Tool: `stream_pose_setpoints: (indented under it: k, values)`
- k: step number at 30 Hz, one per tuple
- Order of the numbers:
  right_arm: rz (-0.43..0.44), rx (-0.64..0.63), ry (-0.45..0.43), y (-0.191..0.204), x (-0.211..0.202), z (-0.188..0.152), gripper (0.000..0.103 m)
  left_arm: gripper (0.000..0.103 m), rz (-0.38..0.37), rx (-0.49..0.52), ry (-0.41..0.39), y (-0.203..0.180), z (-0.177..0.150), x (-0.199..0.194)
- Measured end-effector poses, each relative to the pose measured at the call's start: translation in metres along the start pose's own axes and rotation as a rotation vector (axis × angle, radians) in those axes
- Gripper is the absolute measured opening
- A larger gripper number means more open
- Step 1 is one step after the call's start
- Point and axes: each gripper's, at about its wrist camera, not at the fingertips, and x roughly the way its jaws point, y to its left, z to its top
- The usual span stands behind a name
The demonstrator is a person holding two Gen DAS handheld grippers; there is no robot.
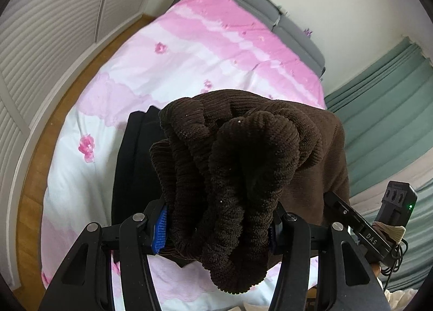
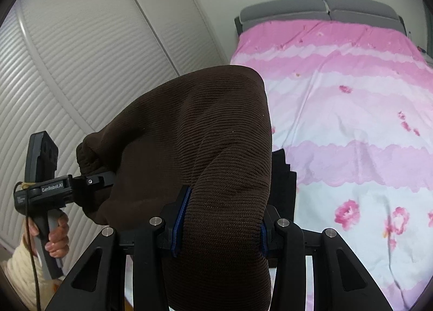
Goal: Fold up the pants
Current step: 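Carry the bundle with both tools onto the black clothes stack, then lower the bundle onto the black stack and open both tools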
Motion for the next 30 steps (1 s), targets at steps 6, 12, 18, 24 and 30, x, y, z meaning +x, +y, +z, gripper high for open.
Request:
stream_pose_setpoints:
  k: [6,12,18,24,30]
  values:
    - [0.001,0.039,0.076,-0.01,0.053,0.005,0.042,0.053,0.036,0.027,0.058,0.021,0.018,0.04]
    - [-0.002,0.078,0.163,-0.026,0.109,0.006,0.042,0.052,0.058,-0.018,0.104,0.047,0.021,0.082]
    - [-0.021,0.073,0.24,-0.037,0.143,-0.009,0.042,0.052,0.08,-0.017,0.139,0.06,0.013,0.102]
    - [-0.04,0.03,0.268,-0.042,0.155,-0.011,0.043,0.062,0.106,-0.061,0.168,0.079,0.012,0.113]
    - [-0.062,-0.037,0.276,-0.04,0.163,-0.019,0.051,0.081,0.141,-0.098,0.185,0.095,0.005,0.119]
